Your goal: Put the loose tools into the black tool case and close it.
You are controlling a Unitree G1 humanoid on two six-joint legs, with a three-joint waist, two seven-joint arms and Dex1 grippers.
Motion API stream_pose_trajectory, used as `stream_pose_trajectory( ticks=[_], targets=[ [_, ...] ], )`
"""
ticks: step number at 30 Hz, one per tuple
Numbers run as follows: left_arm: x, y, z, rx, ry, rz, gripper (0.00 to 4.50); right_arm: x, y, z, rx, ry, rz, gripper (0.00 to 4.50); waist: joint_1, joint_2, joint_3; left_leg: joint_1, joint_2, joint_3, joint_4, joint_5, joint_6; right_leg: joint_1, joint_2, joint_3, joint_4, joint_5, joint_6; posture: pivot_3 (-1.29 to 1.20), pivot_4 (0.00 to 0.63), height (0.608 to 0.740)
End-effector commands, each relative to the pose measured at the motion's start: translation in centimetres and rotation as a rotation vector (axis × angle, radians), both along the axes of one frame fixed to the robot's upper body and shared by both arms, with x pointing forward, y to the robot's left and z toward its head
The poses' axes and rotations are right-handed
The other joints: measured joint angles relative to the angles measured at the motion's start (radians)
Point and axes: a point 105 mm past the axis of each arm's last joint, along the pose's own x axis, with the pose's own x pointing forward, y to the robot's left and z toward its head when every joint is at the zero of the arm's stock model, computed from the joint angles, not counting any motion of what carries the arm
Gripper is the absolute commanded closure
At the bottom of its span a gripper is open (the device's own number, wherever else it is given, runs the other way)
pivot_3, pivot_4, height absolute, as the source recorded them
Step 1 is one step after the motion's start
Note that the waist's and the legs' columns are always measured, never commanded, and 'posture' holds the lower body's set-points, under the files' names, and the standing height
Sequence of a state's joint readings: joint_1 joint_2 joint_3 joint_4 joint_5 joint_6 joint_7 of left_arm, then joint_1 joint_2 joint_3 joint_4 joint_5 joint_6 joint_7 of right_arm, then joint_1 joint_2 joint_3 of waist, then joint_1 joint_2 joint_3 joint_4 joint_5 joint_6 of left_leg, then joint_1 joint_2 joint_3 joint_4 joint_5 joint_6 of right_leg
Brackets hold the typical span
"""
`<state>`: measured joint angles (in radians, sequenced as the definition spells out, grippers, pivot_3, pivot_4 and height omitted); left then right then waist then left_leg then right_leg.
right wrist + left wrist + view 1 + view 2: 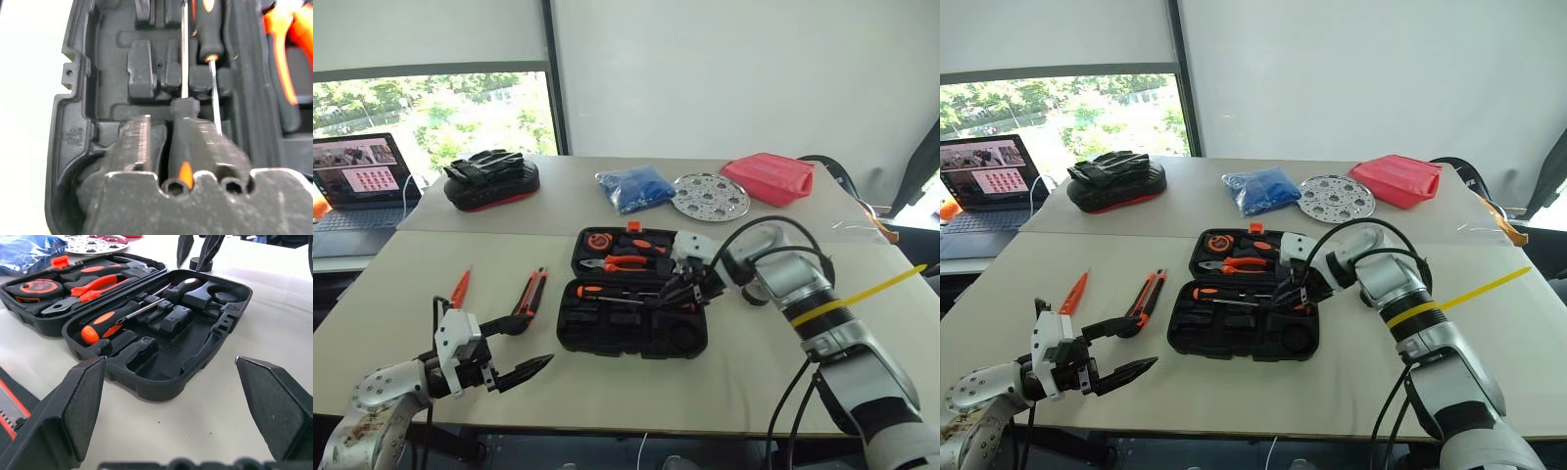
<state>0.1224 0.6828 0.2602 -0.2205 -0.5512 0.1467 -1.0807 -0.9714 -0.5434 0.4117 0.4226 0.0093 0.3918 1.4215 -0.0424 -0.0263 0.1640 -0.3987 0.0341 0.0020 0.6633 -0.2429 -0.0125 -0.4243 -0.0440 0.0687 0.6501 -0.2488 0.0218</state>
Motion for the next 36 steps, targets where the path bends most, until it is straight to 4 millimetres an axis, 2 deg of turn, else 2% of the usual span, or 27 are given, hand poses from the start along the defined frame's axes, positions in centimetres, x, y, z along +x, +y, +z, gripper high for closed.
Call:
stream_pose_trajectory(
  ticks=[1,8,17,21,26,31,34,36],
  targets=[
    [-0.2,0.0,0.8,0.012,-0.046,0.003,0.00,0.6,0.4,0.5,-0.007,-0.052,-0.004,4.46,0.000,0.000,0.000,0.000,0.000,0.000,0.000,0.000,0.000,0.000,0.000,0.000,0.000,0.000,0.000,0.00,0.150,0.740],
    [-0.5,-0.1,0.9,0.016,-0.048,0.013,0.00,1.5,0.9,-0.3,-0.032,-0.065,-0.017,4.46,-0.006,0.000,0.000,0.001,0.000,0.000,0.000,0.000,0.000,0.000,0.000,0.000,0.001,0.000,0.000,0.00,0.150,0.740],
    [-0.8,0.0,0.8,0.017,-0.043,0.036,0.00,1.6,1.6,-1.8,-0.032,-0.018,-0.033,4.46,-0.012,0.000,0.000,0.009,0.000,0.002,0.000,0.001,-0.001,0.004,0.001,0.002,0.007,0.000,-0.001,0.00,0.150,0.740],
    [-0.8,-0.1,0.7,0.015,-0.043,0.041,0.00,1.5,1.7,-1.8,-0.020,0.000,-0.027,4.46,-0.014,0.000,0.000,0.010,0.000,0.001,0.000,0.001,0.000,0.004,0.001,0.002,0.008,0.000,-0.002,0.00,0.150,0.740],
    [-0.9,0.0,0.7,0.014,-0.044,0.046,0.00,-0.4,2.2,1.3,0.092,0.045,0.084,4.46,-0.012,0.000,0.000,0.007,0.000,0.001,0.000,0.001,0.000,0.002,0.001,0.002,0.007,0.000,-0.002,0.00,0.150,0.740],
    [-0.8,0.3,0.8,0.015,-0.047,0.058,0.00,0.4,1.4,2.9,0.123,-0.015,0.028,4.46,-0.008,0.000,0.000,0.006,0.001,0.001,0.000,0.001,-0.001,0.001,0.001,0.001,0.007,0.000,-0.002,0.00,0.150,0.740],
    [-0.8,0.9,1.2,0.001,-0.052,0.092,0.00,0.2,0.8,4.5,0.268,-0.092,0.025,4.46,-0.004,0.000,0.000,0.006,0.000,0.001,0.000,0.001,-0.001,0.001,0.001,0.001,0.006,0.000,-0.002,0.00,0.150,0.740],
    [-1.2,2.3,1.5,-0.009,-0.051,0.148,0.00,-1.0,0.0,5.6,0.436,-0.130,0.026,4.46,-0.003,0.000,0.000,0.006,0.000,0.001,0.000,0.001,-0.001,0.001,0.001,0.001,0.006,0.000,-0.002,0.00,0.150,0.740]
  ],
)
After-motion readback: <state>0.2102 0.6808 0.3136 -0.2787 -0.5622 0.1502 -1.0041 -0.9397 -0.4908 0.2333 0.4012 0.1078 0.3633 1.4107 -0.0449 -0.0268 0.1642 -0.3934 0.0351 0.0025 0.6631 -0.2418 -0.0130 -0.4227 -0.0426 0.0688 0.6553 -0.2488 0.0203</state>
